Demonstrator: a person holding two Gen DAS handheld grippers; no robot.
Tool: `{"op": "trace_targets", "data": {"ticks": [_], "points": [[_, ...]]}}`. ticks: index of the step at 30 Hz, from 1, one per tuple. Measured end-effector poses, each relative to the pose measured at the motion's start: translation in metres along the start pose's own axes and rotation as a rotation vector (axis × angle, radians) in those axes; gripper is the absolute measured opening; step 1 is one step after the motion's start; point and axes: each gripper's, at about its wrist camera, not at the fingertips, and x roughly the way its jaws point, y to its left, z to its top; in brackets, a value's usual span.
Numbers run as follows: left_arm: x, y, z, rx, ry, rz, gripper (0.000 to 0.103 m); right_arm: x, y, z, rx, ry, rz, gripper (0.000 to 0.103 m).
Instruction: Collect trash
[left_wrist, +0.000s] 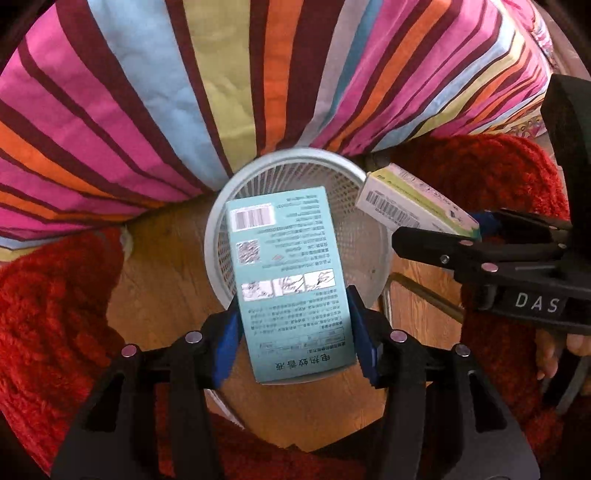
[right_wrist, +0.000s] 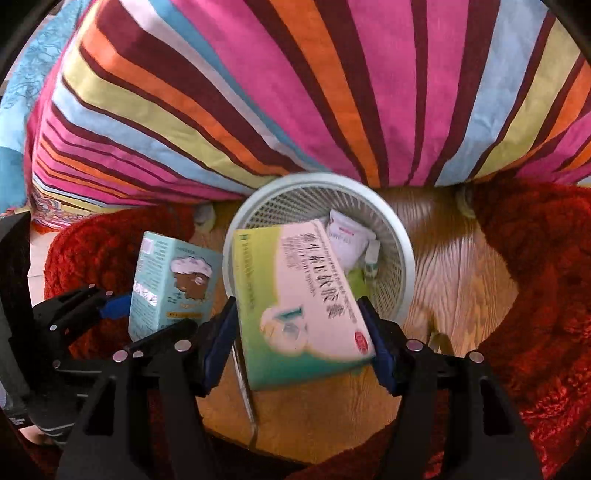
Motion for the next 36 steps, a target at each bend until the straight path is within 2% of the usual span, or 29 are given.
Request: {"op": "trace_targets", "data": {"ticks": [1, 2, 7, 13, 18, 22, 28, 36], "points": [[0.002, 0.001, -0.001, -0.007, 0.007, 0.01, 0.066, 0.002, -0.001, 0.0, 0.008, 0.012, 0.004, 0.089], [0.001, 0.003, -0.001, -0.012, 0.009, 0.013, 0.073, 0.003, -0.002, -0.001, 0.019, 0.015, 0.006, 0.093], [-0.002, 0.005, 0.001, -0.029, -0.007, 0.018, 0.08, 0.001, -0.005, 0.001, 0.04, 0.012, 0.008, 0.095], [-0.017, 0.004, 0.003, -0.037, -0.065, 0.04, 0.08, -0.007, 0.002, 0.001, 0.018, -0.034, 0.004, 0.095], [-0.042, 0.005, 0.006, -0.051, -0.173, 0.09, 0.08, -0.038, 0.018, 0.002, -0.023, -0.195, -0.015, 0.095], [-0.078, 0.0, 0.006, -0.052, -0.32, 0.133, 0.08, -0.075, 0.031, 0.002, -0.053, -0.349, -0.038, 0.095], [-0.132, -0.005, 0.005, -0.065, -0.509, 0.183, 0.08, -0.132, 0.036, 0.002, -0.044, -0.524, -0.047, 0.095], [-0.183, -0.014, 0.006, -0.102, -0.627, 0.181, 0.08, -0.177, 0.053, -0.01, -0.09, -0.687, -0.122, 0.095]]}}
